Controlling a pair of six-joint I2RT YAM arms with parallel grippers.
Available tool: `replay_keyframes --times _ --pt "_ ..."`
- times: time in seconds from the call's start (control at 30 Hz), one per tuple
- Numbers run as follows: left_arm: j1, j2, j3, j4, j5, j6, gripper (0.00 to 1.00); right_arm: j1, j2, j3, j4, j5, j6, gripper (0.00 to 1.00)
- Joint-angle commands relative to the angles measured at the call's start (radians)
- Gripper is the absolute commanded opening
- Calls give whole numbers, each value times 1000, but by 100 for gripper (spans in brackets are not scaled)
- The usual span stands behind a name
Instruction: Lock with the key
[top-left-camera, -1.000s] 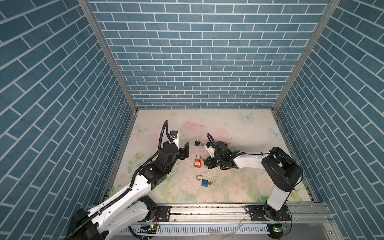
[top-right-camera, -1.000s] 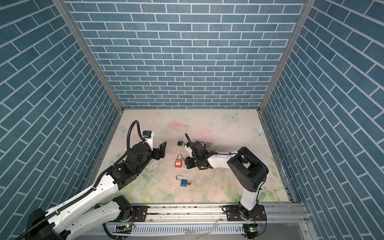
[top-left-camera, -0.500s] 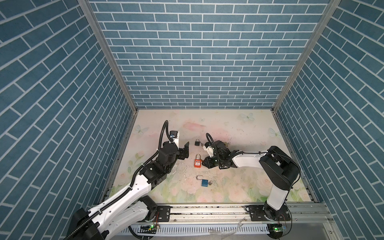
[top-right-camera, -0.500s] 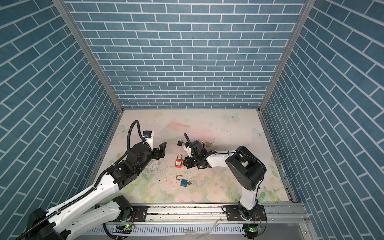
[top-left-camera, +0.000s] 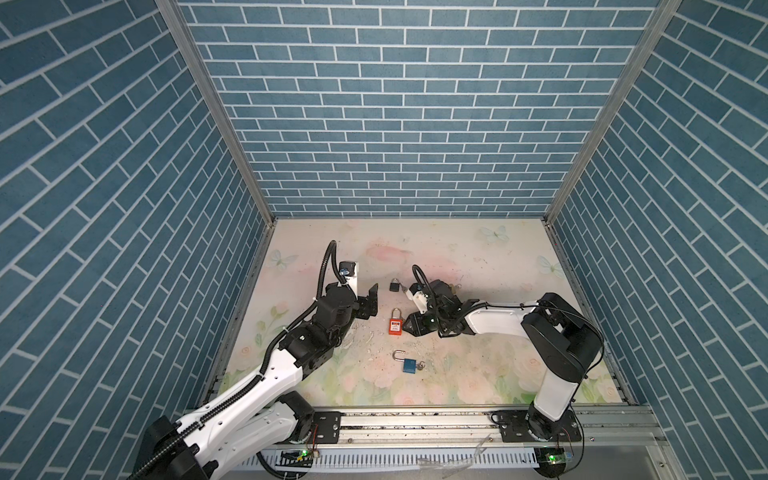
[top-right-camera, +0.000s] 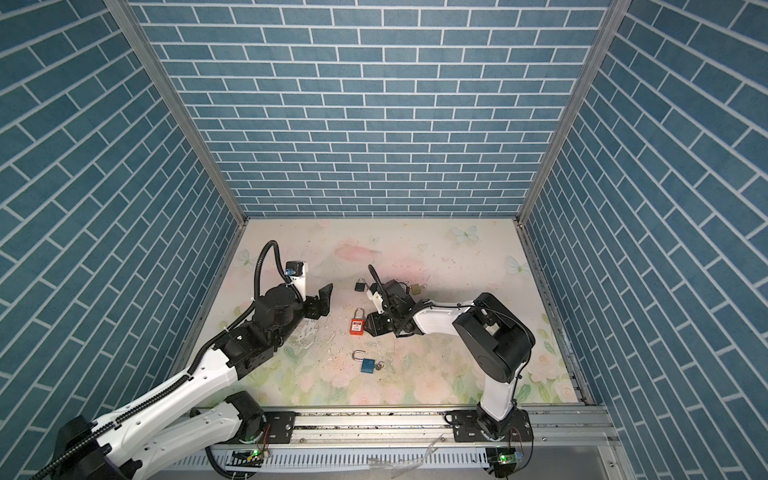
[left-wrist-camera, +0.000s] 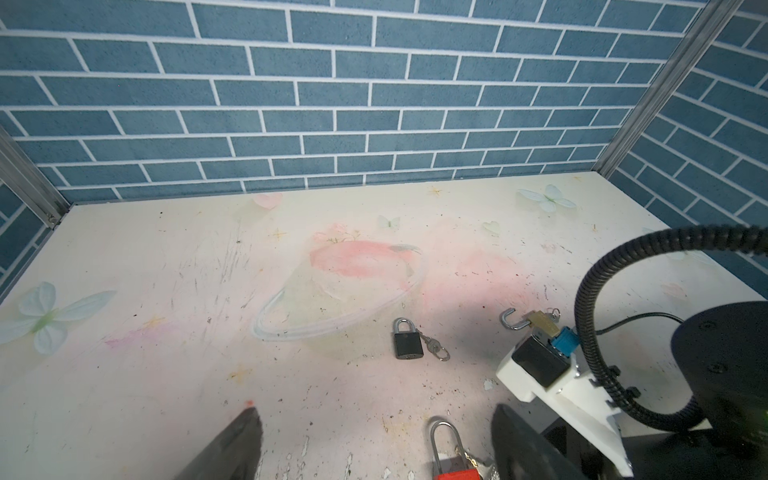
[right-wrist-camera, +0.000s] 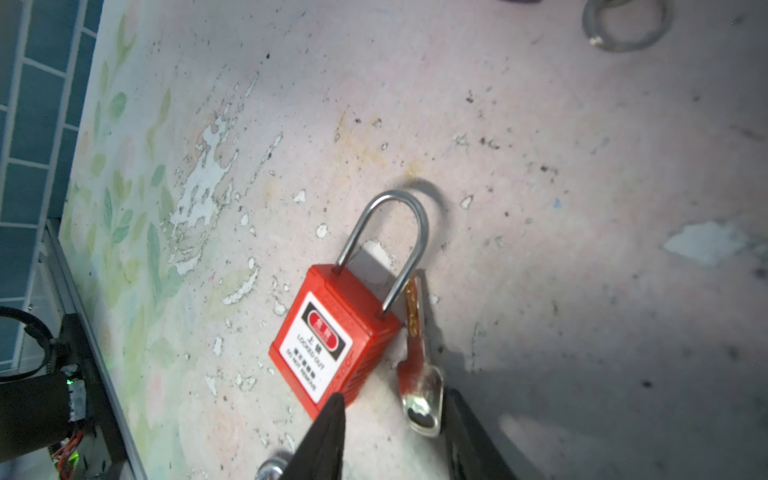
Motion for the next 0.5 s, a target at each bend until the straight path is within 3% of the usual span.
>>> replay_keyframes --times 0.0,0.47 --pt "9 -13 15 -9 -10 -7 87 -3 -46 28 -59 45 -11 48" --pt "11 -52 2 -4 -20 -25 87 -2 -14 45 -61 47 15 49"
